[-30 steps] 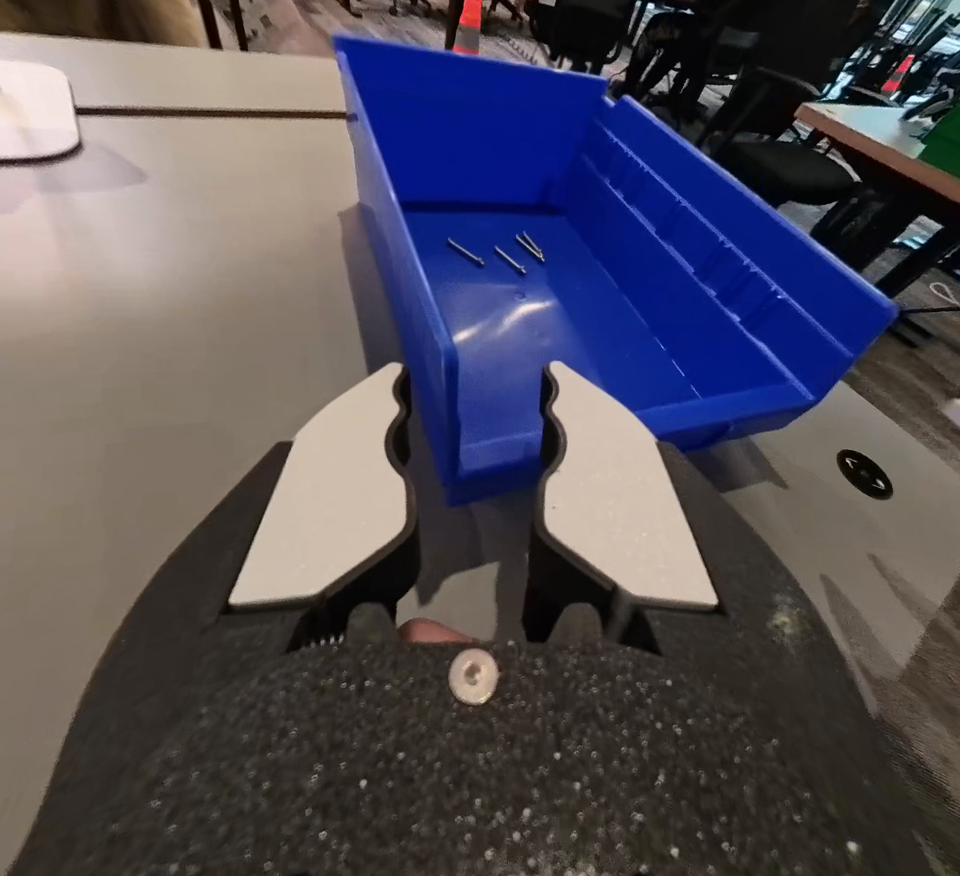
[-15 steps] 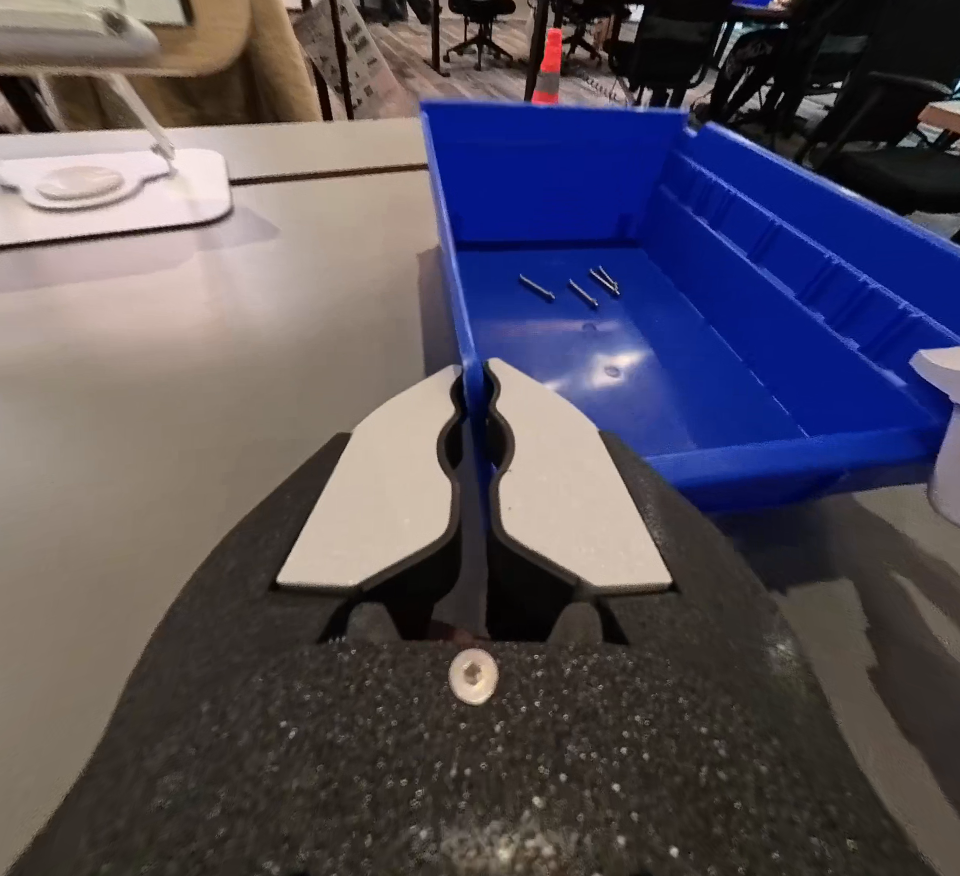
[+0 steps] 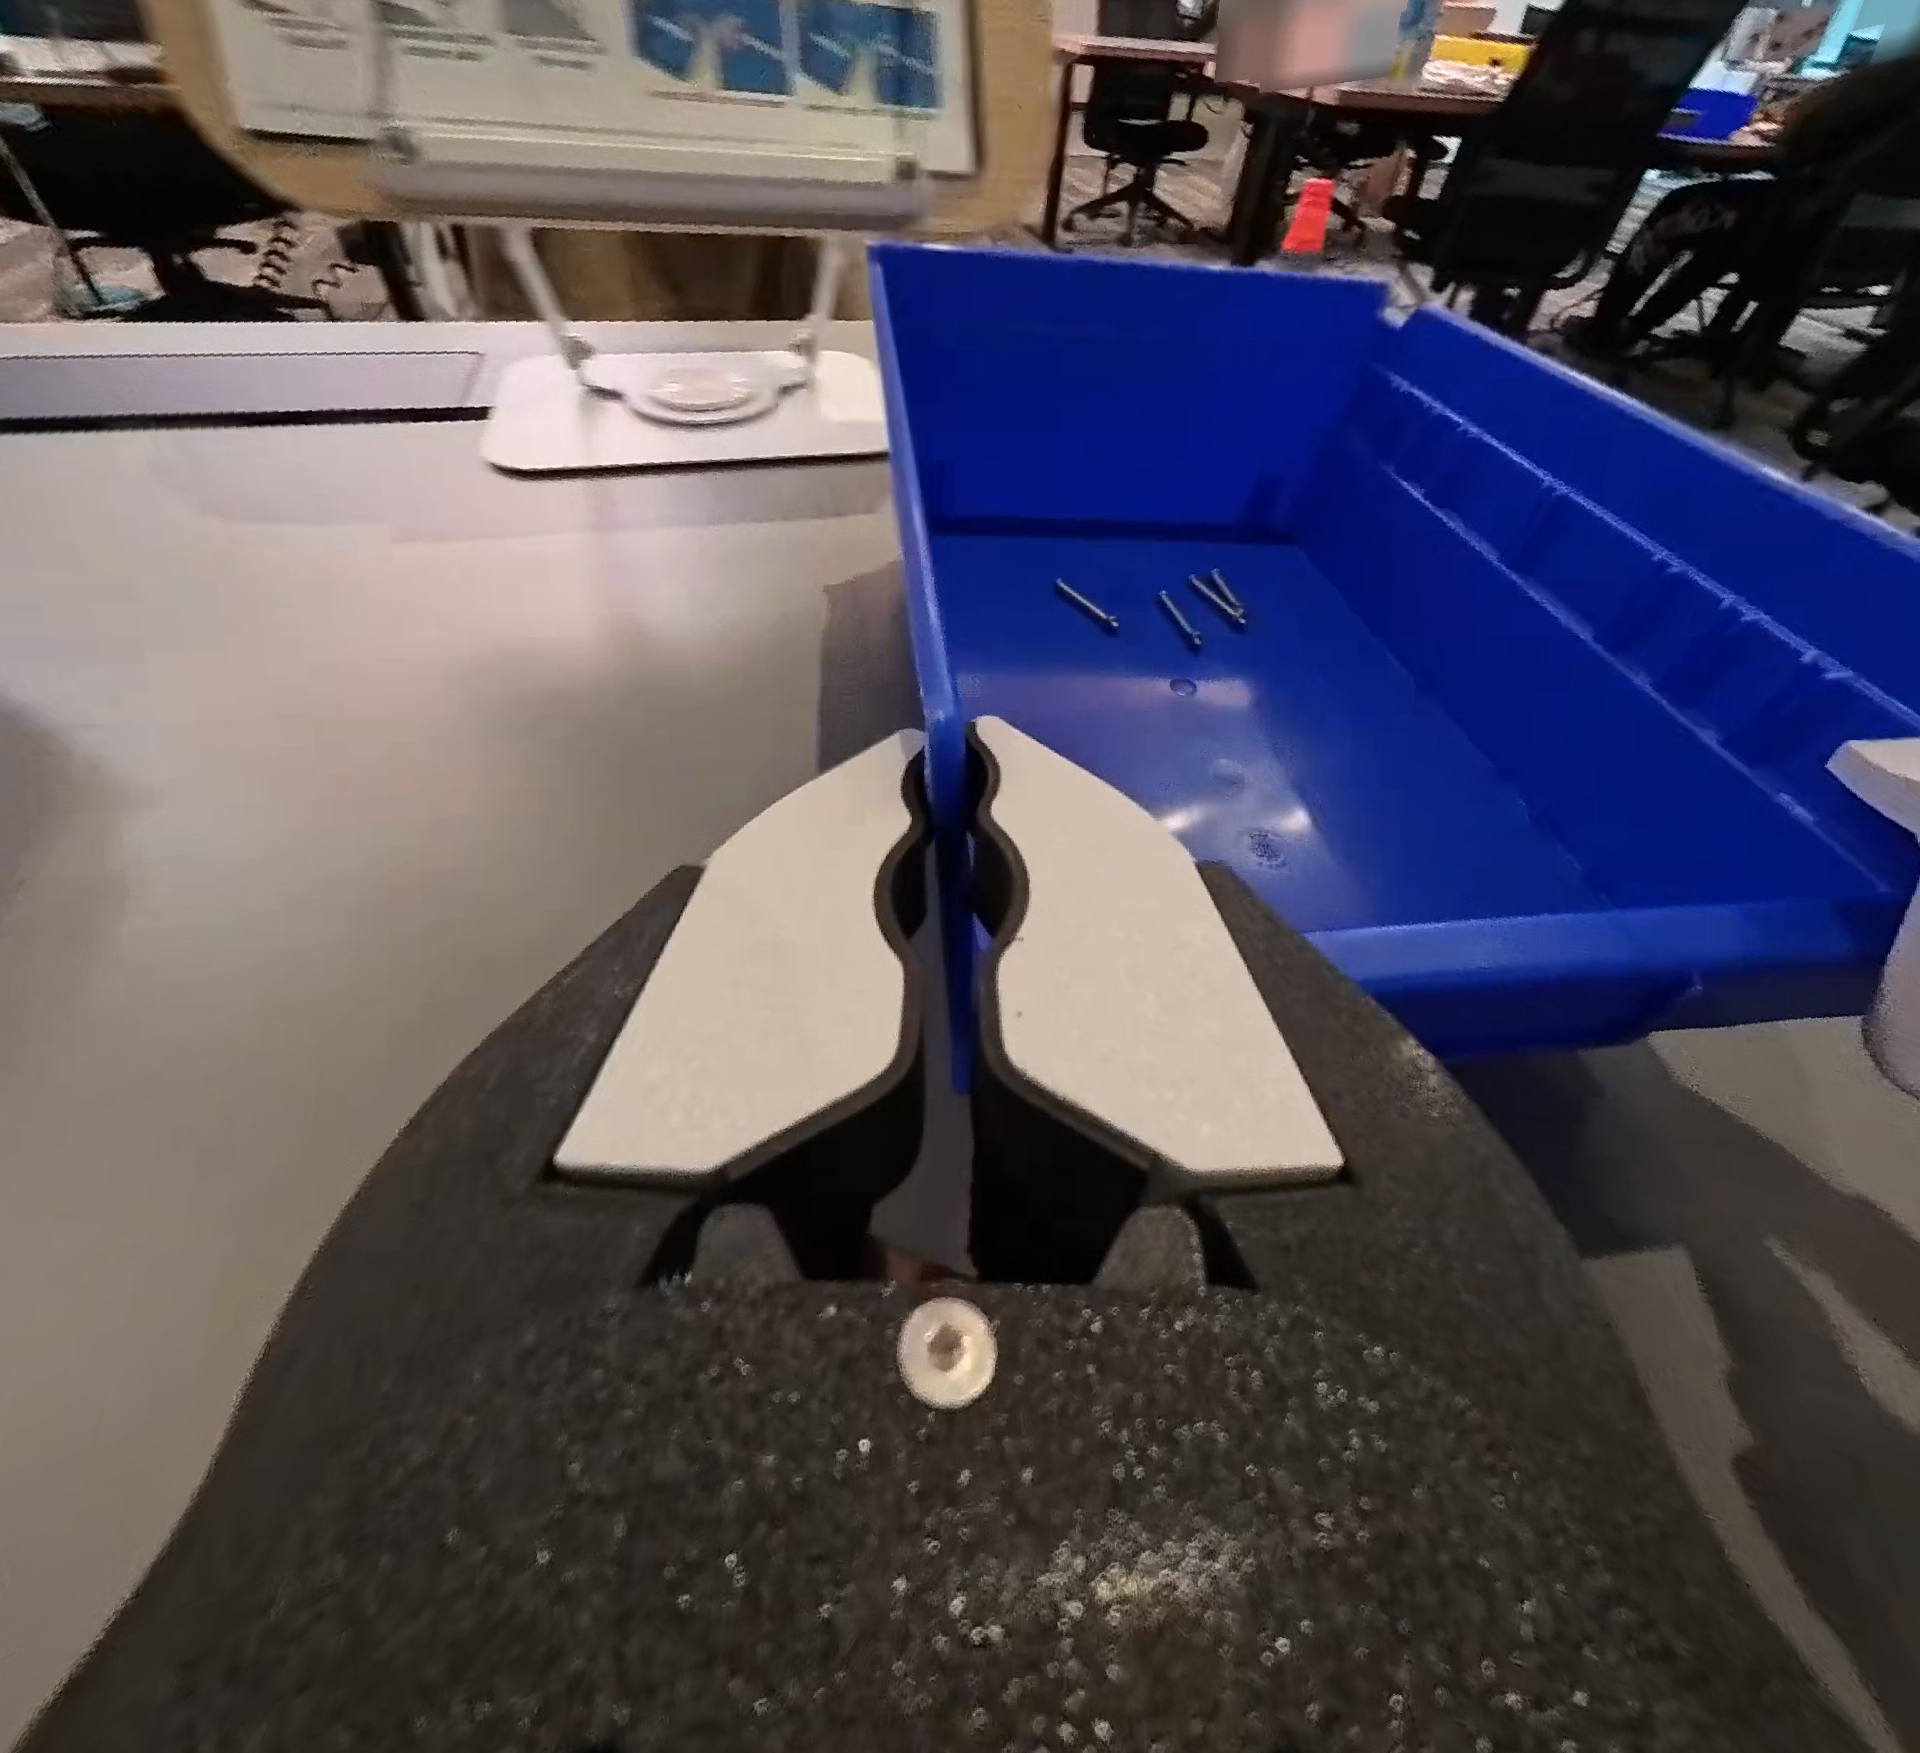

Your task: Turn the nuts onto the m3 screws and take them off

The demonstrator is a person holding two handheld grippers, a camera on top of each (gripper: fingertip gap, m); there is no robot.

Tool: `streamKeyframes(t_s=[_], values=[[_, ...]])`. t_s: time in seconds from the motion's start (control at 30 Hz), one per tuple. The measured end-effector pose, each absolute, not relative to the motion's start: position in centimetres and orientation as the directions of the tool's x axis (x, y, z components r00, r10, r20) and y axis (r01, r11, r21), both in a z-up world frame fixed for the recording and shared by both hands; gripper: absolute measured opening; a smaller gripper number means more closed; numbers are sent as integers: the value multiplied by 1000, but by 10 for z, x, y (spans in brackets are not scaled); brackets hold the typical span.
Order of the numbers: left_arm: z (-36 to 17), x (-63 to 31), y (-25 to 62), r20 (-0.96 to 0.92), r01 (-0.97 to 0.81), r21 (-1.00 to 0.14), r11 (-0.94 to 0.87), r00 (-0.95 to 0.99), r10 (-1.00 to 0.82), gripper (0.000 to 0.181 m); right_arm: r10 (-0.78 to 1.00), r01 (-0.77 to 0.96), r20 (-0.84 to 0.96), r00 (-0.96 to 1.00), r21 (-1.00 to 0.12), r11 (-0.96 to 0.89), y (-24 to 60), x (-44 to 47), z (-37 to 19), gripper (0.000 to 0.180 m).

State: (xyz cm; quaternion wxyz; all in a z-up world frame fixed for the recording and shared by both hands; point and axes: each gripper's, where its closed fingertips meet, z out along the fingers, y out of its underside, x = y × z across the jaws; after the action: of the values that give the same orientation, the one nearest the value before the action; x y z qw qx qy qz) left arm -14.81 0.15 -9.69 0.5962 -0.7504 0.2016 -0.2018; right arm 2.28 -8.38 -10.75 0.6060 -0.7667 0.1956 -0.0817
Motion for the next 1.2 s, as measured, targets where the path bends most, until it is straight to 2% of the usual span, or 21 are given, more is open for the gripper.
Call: streamKeyframes(t_s=[0.23, 0.4, 0.73, 0.77, 0.83, 0.87, 1.03, 1.13, 1.2], values=[[-94, -260, 34, 49, -45, -977, -208, 904, -425, 3, -251, -175, -119, 961, -962, -211, -24, -78, -108, 2], [-96, -317, 60, 56, -35, -978, -207, 907, -417, 3, -202, -173, -126, 971, -957, -232, 10, -134, -113, 2], [-111, -357, 81, 42, -46, -970, -239, 935, -351, 5, -150, -130, -92, 984, -956, -262, 33, -170, -118, 3], [-114, -356, 81, 23, -71, -965, -253, 935, -354, 8, -125, -127, -94, 988, -949, -287, 34, -172, -121, 4], [-123, -350, 75, 15, -115, -945, -306, 920, -392, 42, -68, -129, -114, 991, -943, -307, 33, -177, -123, 14], [-125, -348, 68, 22, -123, -940, -319, 910, -415, 50, -59, -129, -116, 991, -943, -308, 30, -176, -123, 23], [-103, -386, 10, -9, -132, -962, -241, 892, -453, 48, 6, -77, -82, 997, -960, -269, -3, -162, -111, 40], [-82, -464, 2, -52, -119, -974, -191, 946, -320, 36, 33, -34, -43, 999, -974, -225, -38, -152, -103, 39], [-84, -528, 24, -25, -79, -963, -256, 977, -210, 42, 50, -22, -33, 998, -979, -204, -57, -151, -100, 37]])
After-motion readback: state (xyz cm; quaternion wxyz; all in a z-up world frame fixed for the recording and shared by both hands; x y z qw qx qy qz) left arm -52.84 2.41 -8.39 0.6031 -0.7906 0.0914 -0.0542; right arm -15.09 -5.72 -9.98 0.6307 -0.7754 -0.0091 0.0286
